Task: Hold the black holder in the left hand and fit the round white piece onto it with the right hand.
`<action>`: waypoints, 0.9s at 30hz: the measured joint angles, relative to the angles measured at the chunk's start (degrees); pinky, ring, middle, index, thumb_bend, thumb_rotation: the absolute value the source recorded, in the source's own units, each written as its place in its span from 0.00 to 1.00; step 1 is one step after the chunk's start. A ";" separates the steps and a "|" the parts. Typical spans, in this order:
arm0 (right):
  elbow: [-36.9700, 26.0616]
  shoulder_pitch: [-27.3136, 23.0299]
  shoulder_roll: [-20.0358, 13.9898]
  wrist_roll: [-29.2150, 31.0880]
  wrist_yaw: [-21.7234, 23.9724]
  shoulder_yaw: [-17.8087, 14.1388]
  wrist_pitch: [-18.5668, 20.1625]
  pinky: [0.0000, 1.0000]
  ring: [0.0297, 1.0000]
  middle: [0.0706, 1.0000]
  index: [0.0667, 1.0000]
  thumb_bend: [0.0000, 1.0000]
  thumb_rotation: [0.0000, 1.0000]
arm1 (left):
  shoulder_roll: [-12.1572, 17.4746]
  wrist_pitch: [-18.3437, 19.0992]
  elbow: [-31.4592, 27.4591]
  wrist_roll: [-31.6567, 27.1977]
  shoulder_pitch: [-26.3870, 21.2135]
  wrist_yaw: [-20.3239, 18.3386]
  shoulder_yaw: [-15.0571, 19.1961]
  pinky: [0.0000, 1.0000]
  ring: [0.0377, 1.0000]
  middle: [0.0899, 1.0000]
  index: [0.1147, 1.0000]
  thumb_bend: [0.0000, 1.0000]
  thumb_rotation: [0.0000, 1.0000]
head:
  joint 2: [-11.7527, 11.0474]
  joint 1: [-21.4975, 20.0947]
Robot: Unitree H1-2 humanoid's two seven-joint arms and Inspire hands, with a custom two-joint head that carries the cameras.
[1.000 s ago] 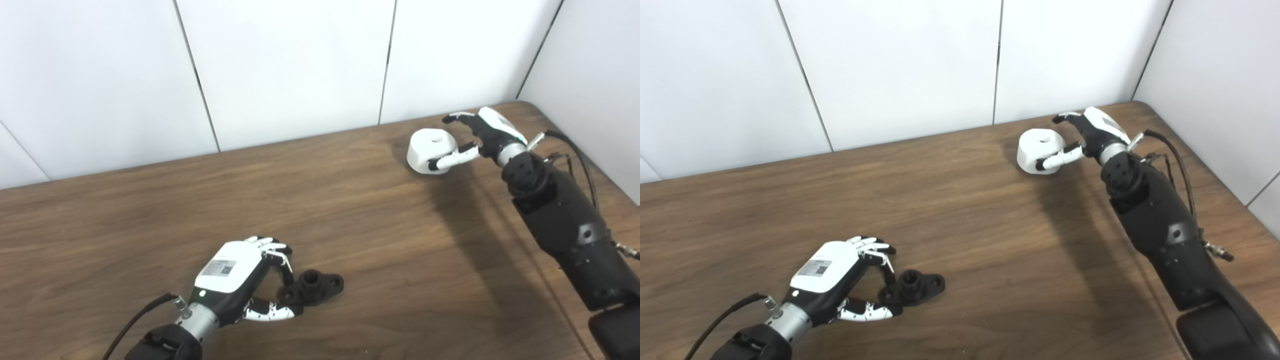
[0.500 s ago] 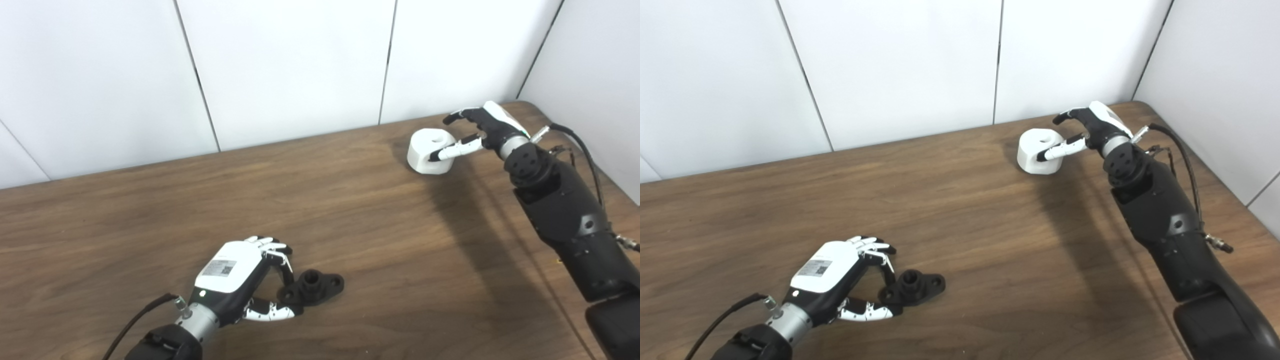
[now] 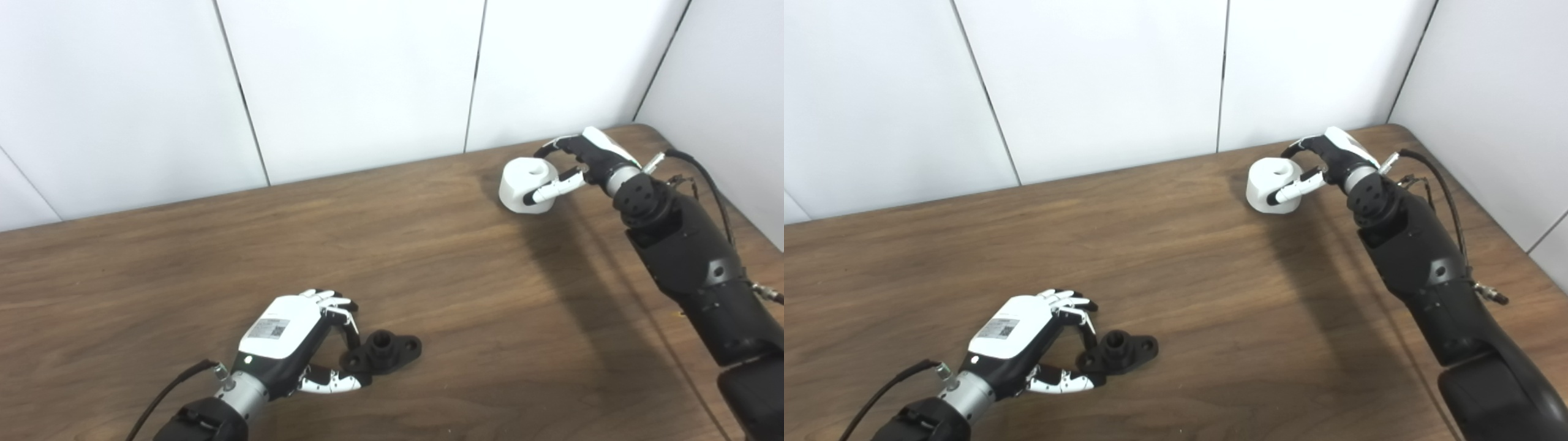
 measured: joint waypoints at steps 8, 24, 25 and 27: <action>0.00 0.00 -0.14 -0.05 1.16 0.52 -0.01 0.92 0.94 0.90 0.72 0.87 0.24 | -0.03 0.02 0.00 0.00 0.00 0.00 0.01 0.93 0.89 0.80 0.42 0.51 0.05 | 0.09 0.26; 0.00 0.00 -0.12 -0.14 -0.69 0.20 -0.73 0.84 0.89 0.85 0.58 0.81 0.18 | -0.16 0.00 0.16 -0.04 -0.01 0.07 0.05 0.92 0.88 0.80 0.42 0.51 0.05 | 0.18 0.26; 0.00 0.02 -0.12 -0.15 -0.98 0.19 -0.94 0.84 0.88 0.84 0.52 0.67 0.16 | -0.16 0.00 0.16 -0.04 0.00 0.07 0.05 0.92 0.88 0.80 0.42 0.51 0.05 | 0.18 0.26; 0.07 0.15 -0.09 -0.16 -2.20 0.11 -2.49 0.84 0.87 0.81 0.47 0.56 0.15 | -0.17 -0.01 0.16 -0.04 0.00 0.07 0.05 0.92 0.89 0.80 0.42 0.51 0.05 | 0.18 0.26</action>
